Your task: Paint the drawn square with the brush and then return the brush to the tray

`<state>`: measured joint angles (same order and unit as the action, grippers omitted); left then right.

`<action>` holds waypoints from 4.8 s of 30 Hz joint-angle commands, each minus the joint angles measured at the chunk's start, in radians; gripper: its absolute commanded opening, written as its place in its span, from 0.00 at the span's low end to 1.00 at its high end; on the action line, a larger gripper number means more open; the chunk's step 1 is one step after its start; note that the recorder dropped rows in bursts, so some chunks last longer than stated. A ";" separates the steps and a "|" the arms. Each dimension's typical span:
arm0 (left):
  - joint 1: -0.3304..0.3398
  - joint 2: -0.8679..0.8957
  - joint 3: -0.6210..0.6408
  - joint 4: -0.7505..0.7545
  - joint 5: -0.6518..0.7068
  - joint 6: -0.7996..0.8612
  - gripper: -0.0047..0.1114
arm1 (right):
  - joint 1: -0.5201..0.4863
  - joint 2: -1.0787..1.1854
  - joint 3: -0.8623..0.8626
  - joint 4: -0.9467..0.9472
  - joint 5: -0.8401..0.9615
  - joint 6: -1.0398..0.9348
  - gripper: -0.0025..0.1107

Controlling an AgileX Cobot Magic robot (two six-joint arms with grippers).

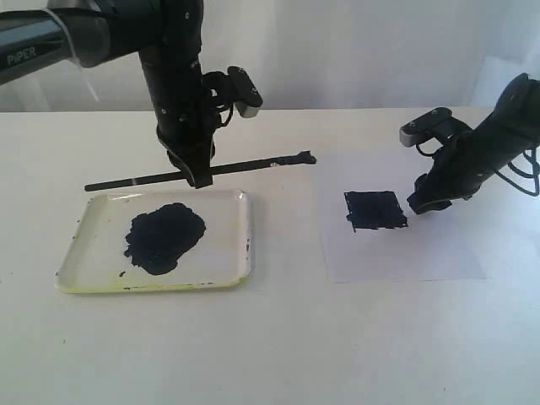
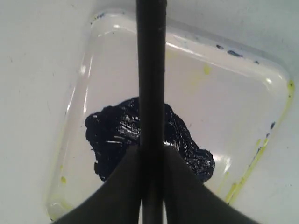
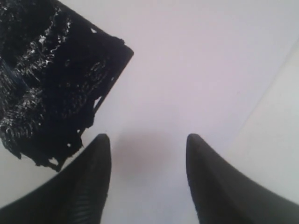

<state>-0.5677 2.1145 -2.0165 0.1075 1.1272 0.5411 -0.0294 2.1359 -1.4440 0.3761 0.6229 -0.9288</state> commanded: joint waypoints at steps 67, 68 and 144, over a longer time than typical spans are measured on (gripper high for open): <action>0.507 -0.216 0.690 -0.091 -0.520 0.872 0.04 | 0.000 -0.154 0.002 0.103 -0.040 -0.009 0.44; 0.507 -0.216 0.690 -0.091 -0.520 0.872 0.04 | 0.000 -0.154 0.002 0.103 -0.040 -0.009 0.44; 0.599 -1.295 0.951 0.006 -0.070 -0.647 0.04 | 0.000 -1.391 0.388 -0.330 0.380 0.755 0.02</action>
<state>0.0341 0.9484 -1.1010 0.1080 1.0469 -0.0887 -0.0294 0.8639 -1.0695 0.0582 1.0162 -0.1828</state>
